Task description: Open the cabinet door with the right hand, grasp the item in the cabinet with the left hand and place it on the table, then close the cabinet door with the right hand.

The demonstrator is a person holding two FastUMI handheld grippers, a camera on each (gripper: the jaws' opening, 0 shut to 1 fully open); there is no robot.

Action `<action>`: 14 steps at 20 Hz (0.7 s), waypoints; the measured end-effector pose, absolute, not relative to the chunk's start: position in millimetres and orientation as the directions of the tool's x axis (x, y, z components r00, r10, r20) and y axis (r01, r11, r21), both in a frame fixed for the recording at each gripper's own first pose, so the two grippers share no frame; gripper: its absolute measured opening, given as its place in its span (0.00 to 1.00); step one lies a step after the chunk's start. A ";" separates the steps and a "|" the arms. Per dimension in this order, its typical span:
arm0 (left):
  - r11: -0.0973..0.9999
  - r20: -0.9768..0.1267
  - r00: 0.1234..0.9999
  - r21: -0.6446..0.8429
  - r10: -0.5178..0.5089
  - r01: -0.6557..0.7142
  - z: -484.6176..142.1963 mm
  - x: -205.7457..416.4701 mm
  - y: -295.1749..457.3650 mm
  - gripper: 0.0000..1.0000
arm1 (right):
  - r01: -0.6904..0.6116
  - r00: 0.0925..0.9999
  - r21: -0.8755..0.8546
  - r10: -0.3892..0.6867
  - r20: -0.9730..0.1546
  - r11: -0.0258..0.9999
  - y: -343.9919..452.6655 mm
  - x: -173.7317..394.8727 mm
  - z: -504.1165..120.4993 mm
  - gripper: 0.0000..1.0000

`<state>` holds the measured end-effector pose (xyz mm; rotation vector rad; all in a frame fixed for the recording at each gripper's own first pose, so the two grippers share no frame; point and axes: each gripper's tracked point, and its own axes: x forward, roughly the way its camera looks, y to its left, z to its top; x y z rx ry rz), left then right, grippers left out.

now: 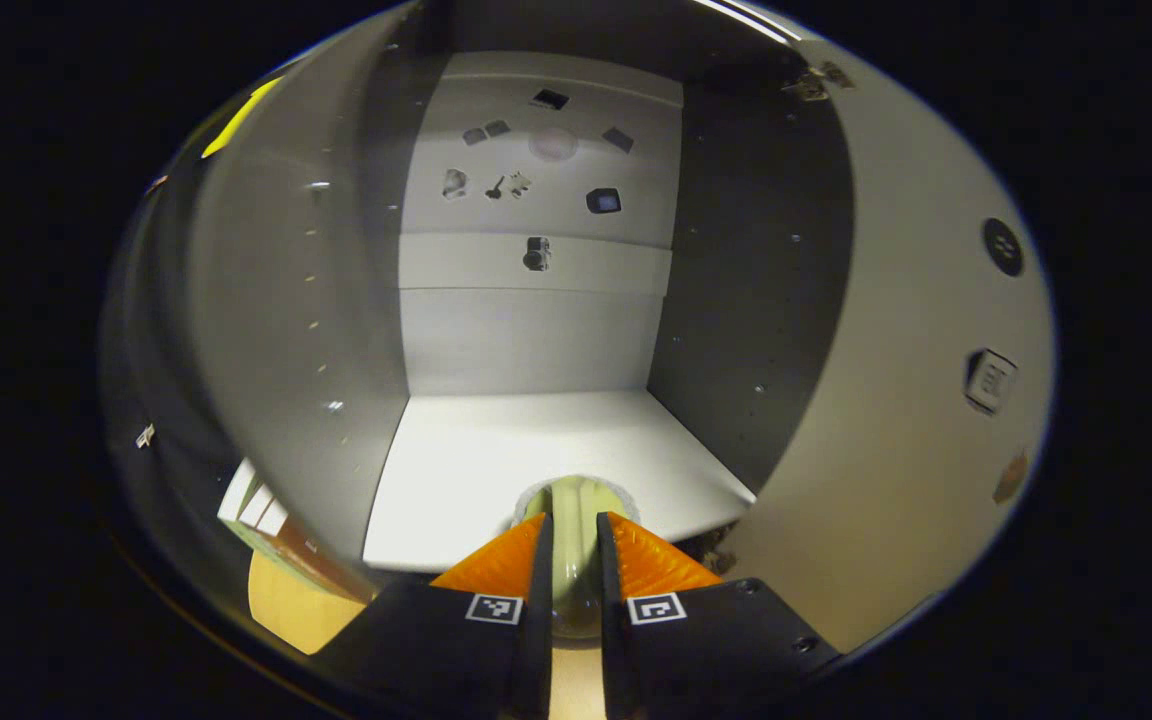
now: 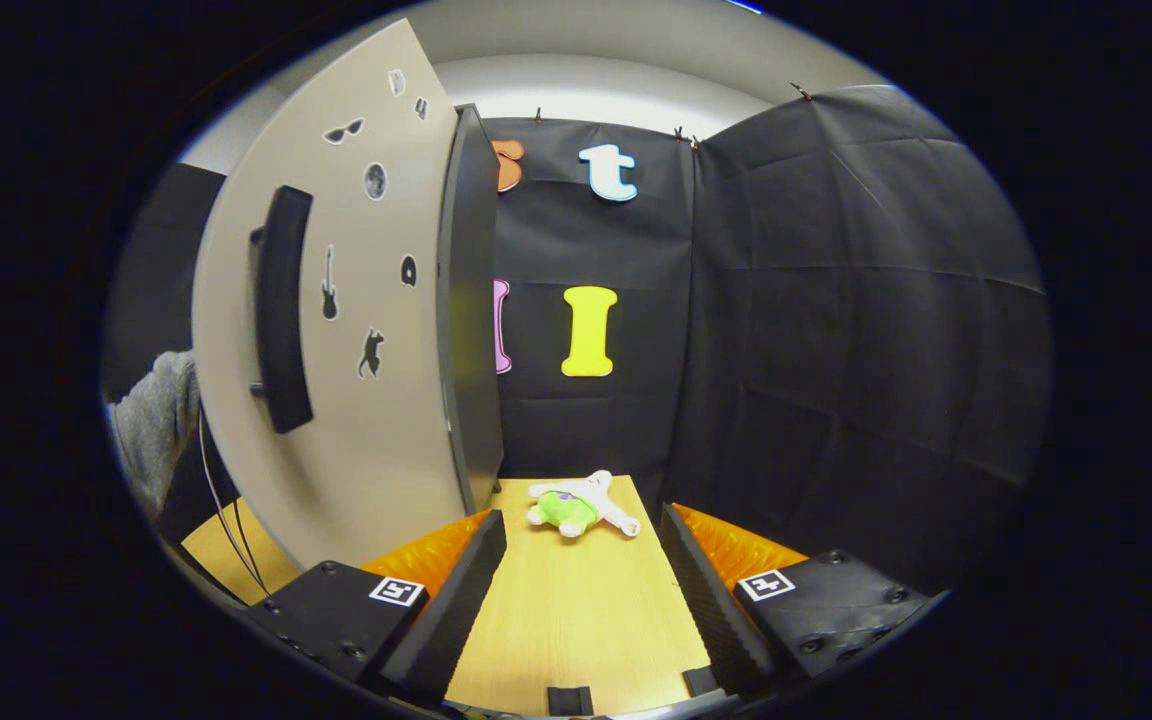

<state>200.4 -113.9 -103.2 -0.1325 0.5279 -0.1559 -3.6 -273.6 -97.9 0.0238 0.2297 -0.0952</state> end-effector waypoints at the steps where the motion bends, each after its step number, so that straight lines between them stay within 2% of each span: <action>1: 0.978 -0.491 0.851 -0.173 -0.185 0.113 -104.4 178.7 -111.3 0.24 | 0.085 0.970 0.015 -0.079 -0.230 0.996 -263.8 -9.8 -96.5 0.98; 7: 0.977 -0.490 0.850 -0.178 -0.193 0.119 -122.8 78.1 -103.3 0.24 | 0.048 0.981 0.022 -0.043 -0.188 0.999 -221.1 -57.8 -71.3 0.98; 14: 0.969 -0.507 0.837 -0.228 -0.203 0.097 -181.8 20.9 -132.6 0.24 | 0.004 0.990 -0.023 -0.007 -0.142 1.000 -195.9 -82.8 -44.4 0.98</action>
